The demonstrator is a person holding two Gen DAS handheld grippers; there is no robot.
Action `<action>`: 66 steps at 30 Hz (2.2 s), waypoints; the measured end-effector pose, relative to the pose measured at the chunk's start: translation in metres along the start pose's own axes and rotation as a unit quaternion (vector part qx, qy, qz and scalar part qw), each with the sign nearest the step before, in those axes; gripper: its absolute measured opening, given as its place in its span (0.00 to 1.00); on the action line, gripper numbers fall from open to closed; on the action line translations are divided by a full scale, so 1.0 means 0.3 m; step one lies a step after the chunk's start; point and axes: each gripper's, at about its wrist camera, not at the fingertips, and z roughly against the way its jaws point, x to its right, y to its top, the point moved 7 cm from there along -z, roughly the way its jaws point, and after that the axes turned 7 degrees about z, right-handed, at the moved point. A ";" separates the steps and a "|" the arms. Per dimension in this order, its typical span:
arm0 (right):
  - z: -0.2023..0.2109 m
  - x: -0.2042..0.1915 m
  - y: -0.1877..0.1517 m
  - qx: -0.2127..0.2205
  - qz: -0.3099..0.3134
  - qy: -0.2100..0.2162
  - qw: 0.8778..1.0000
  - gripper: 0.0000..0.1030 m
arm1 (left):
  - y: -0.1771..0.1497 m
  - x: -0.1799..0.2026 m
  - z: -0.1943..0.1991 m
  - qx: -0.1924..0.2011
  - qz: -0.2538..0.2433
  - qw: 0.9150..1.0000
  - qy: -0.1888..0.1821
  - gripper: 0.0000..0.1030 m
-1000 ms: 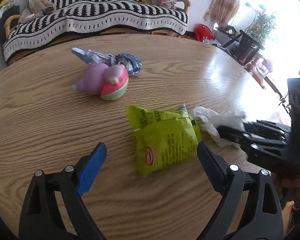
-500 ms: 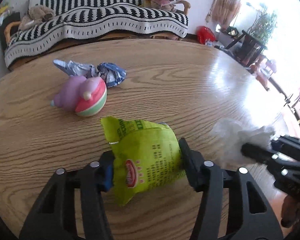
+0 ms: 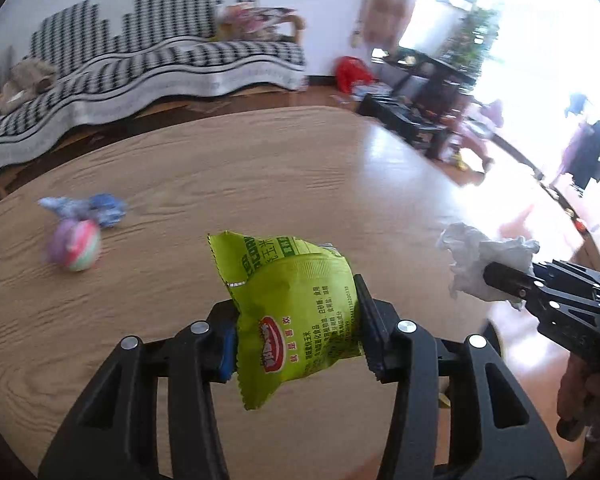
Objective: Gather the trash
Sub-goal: 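Carry the bag and tissue over the black bin and open both tools, then move both open tools back over the pink toy and foil wrapper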
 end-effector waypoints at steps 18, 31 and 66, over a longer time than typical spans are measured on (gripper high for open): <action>0.215 0.653 -0.506 -0.044 -0.163 -0.101 0.980 0.22 | -0.444 0.836 -0.276 -0.106 -0.094 0.979 -0.149 0.46; 0.053 0.686 -0.719 -0.100 -0.205 -0.089 0.969 0.22 | -0.576 0.849 -0.479 -0.157 -0.126 0.970 -0.135 0.47; 0.111 0.685 -0.612 -0.085 -0.209 -0.107 0.968 0.67 | -0.519 0.818 -0.345 -0.112 -0.087 0.976 -0.167 0.79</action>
